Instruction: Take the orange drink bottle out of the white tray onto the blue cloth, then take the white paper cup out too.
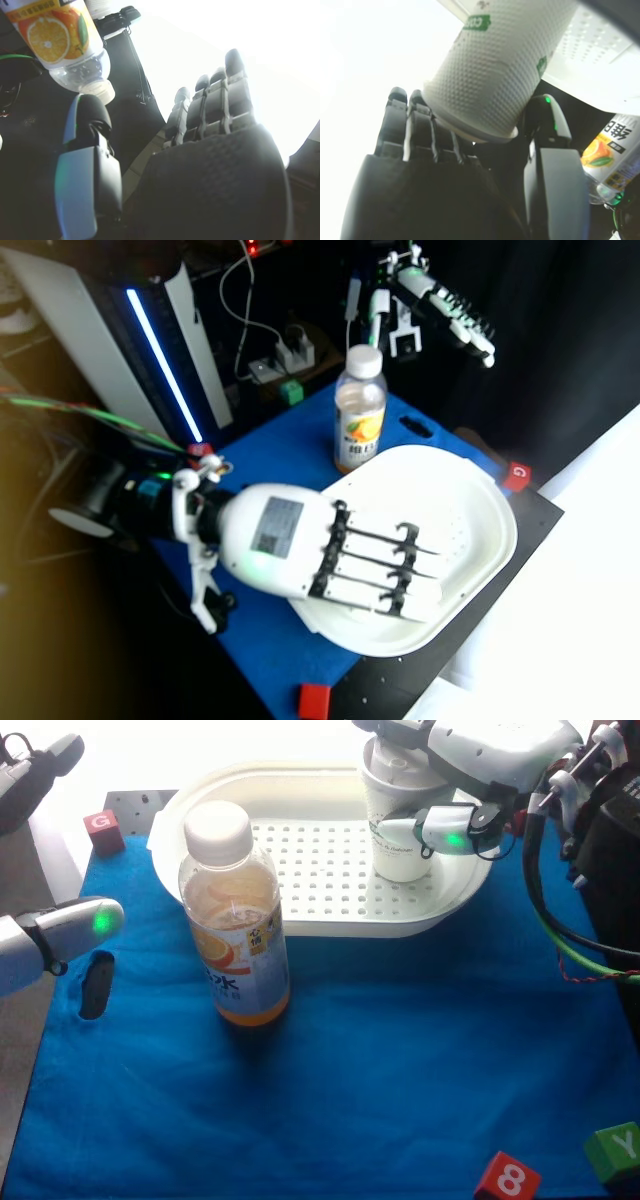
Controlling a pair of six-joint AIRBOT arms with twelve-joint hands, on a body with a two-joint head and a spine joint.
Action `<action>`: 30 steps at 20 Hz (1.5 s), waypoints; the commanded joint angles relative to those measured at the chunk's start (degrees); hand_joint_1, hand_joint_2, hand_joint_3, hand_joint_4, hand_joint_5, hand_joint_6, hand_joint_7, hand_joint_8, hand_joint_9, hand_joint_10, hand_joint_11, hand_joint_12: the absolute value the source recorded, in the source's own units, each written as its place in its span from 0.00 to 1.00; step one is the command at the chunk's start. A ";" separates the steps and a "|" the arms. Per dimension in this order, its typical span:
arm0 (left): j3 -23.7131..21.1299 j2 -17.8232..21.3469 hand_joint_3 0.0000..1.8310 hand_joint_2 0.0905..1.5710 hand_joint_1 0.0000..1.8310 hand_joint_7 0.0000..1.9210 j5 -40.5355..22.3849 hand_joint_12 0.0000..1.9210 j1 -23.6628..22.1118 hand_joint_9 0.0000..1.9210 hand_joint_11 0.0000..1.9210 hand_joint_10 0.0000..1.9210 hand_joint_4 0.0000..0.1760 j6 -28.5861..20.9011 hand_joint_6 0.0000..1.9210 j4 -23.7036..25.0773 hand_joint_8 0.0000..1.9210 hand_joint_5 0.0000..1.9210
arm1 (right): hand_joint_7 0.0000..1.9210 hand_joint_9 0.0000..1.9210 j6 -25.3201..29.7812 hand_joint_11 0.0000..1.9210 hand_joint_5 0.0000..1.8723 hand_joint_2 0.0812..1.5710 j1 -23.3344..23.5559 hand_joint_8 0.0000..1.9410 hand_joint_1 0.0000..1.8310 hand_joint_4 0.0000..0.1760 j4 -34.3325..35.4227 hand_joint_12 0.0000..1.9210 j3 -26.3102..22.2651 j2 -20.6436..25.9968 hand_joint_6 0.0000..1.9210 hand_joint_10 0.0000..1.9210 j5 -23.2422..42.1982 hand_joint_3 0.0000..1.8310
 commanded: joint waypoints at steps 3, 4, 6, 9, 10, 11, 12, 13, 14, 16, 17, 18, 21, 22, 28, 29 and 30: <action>-0.02 -0.13 0.00 0.73 0.29 0.00 -7.51 0.15 -0.17 0.00 0.00 0.00 0.34 -0.24 0.00 -0.24 0.00 0.01 | 0.18 0.24 0.23 0.29 0.04 0.74 1.03 0.47 0.47 0.00 0.41 0.99 0.26 -0.11 0.60 0.82 6.81 0.00; -0.01 -0.15 0.00 0.73 0.27 0.00 -7.55 0.16 -0.15 0.00 0.00 0.00 0.41 -0.24 0.00 -0.36 0.00 0.00 | 0.15 0.27 0.29 0.35 0.05 0.73 1.03 0.58 0.48 0.00 0.41 1.00 0.24 -0.11 0.64 0.90 6.81 0.00; 0.00 -0.16 0.00 0.72 0.28 0.00 -7.66 0.14 -0.10 0.00 0.00 0.00 0.38 -0.25 0.00 -0.51 0.00 0.00 | 0.14 0.27 0.39 0.36 0.07 0.74 1.03 0.66 0.48 0.00 0.40 1.00 0.07 -0.11 0.70 0.92 6.82 0.00; 0.00 -0.19 0.00 0.71 0.28 0.00 -7.88 0.06 -0.03 0.00 0.00 0.00 0.38 -0.25 0.00 -0.63 0.00 0.00 | 0.13 0.22 0.39 0.31 0.07 0.74 1.03 0.70 0.49 0.00 0.36 1.00 -0.62 -0.11 0.69 0.93 6.83 0.00; 0.00 -0.21 0.00 0.72 0.27 0.00 -7.95 0.05 -0.02 0.00 0.00 0.00 0.45 -0.25 0.00 -0.66 0.00 0.00 | 0.13 0.24 0.39 0.33 0.09 0.74 1.03 0.69 0.50 0.00 -0.03 1.00 -0.99 -0.11 0.67 0.94 6.84 0.00; 0.00 -0.24 0.00 0.72 0.28 0.00 -8.09 0.05 0.03 0.00 0.00 0.00 0.41 -0.25 0.00 -0.70 0.00 0.00 | 0.13 0.25 0.39 0.35 0.10 0.74 1.14 0.70 0.51 0.00 -0.88 1.00 -1.68 0.49 0.68 0.96 7.31 0.00; 0.03 -0.30 0.00 0.72 0.28 0.00 -8.10 0.08 0.06 0.00 0.00 0.00 0.39 -0.25 0.00 -0.77 0.00 0.01 | 0.14 0.26 0.43 0.37 0.09 0.73 1.35 0.71 0.50 0.00 -1.31 1.00 -2.50 1.18 0.67 0.98 8.41 0.00; 0.05 -0.33 0.00 0.73 0.30 0.00 -8.12 0.09 0.07 0.00 0.00 0.00 0.29 -0.25 0.00 -0.83 0.00 0.01 | 0.15 0.30 0.43 0.40 0.09 0.73 1.66 0.70 0.50 0.00 -1.91 1.00 -3.42 1.98 0.68 0.98 9.46 0.00; 0.05 -0.33 0.00 0.73 0.29 0.00 -8.19 0.10 0.07 0.00 0.00 0.00 0.36 -0.25 0.00 -0.86 0.00 0.00 | 0.15 0.29 0.44 0.39 0.08 0.73 2.38 0.68 0.49 0.00 -2.91 1.00 -4.94 3.33 0.68 0.97 10.59 0.00; 0.05 -0.33 0.00 0.73 0.29 0.00 -8.22 0.05 0.14 0.00 0.00 0.00 0.42 -0.25 0.00 -1.01 0.00 0.01 | 0.14 0.22 0.45 0.31 0.10 0.73 2.94 0.63 0.47 0.00 -4.49 1.00 -7.62 5.42 0.62 0.90 12.84 0.00; 0.03 -0.33 0.00 0.73 0.29 0.00 -8.21 0.02 0.21 0.00 0.00 0.00 0.37 -0.25 0.00 -1.11 0.00 0.02 | 0.13 0.19 0.51 0.26 0.10 0.73 2.96 0.62 0.47 0.00 -5.16 1.00 -8.93 6.44 0.60 0.88 14.13 0.00; 0.00 -0.35 0.00 0.73 0.30 0.00 -8.23 0.00 0.29 0.00 0.00 0.00 0.33 -0.25 0.00 -1.21 0.00 0.02 | 0.14 0.14 2.02 0.12 0.09 0.74 2.96 0.59 0.45 0.00 -6.66 1.00 -9.93 7.37 0.59 0.79 15.66 0.00; -0.14 -0.35 0.00 0.72 0.31 0.00 -8.80 0.00 0.62 0.00 0.01 0.00 0.42 -0.26 0.00 -1.54 0.00 0.02 | 0.14 0.12 8.79 0.03 0.06 0.76 2.94 0.59 0.45 0.00 -11.18 0.98 -13.28 9.64 0.67 0.72 20.76 0.00; -0.18 -0.35 0.00 0.72 0.29 0.00 -9.07 0.01 0.85 0.00 0.02 0.00 0.36 -0.28 0.00 -1.82 0.00 0.02 | 0.14 0.12 9.61 0.06 0.08 0.76 2.80 0.58 0.48 0.00 -12.05 0.99 -15.17 11.80 0.62 0.74 22.90 0.00; -0.63 -0.28 0.00 0.70 0.27 0.00 -11.81 0.01 3.70 0.00 0.01 0.00 0.62 -1.04 0.00 -4.41 0.00 0.02 | 0.11 0.17 11.09 0.23 0.07 0.77 -3.92 0.72 0.45 0.00 -16.02 1.00 -22.99 17.32 0.66 0.99 29.26 0.00; -0.71 -0.29 0.00 0.70 0.27 0.00 -12.21 0.01 4.10 0.00 0.01 0.00 0.60 -1.13 0.00 -4.83 0.00 0.02 | 0.12 0.18 11.34 0.21 0.08 0.76 -5.64 0.72 0.45 0.00 -16.45 1.00 -24.32 18.20 0.67 0.98 29.67 0.00; -0.78 -0.29 0.00 0.70 0.26 0.00 -12.47 0.01 4.39 0.00 0.00 0.00 0.58 -1.16 0.00 -5.12 0.00 0.01 | 0.13 0.17 12.22 0.19 0.09 0.75 -6.89 0.73 0.44 0.00 -16.89 1.00 -24.87 18.56 0.67 0.96 29.94 0.00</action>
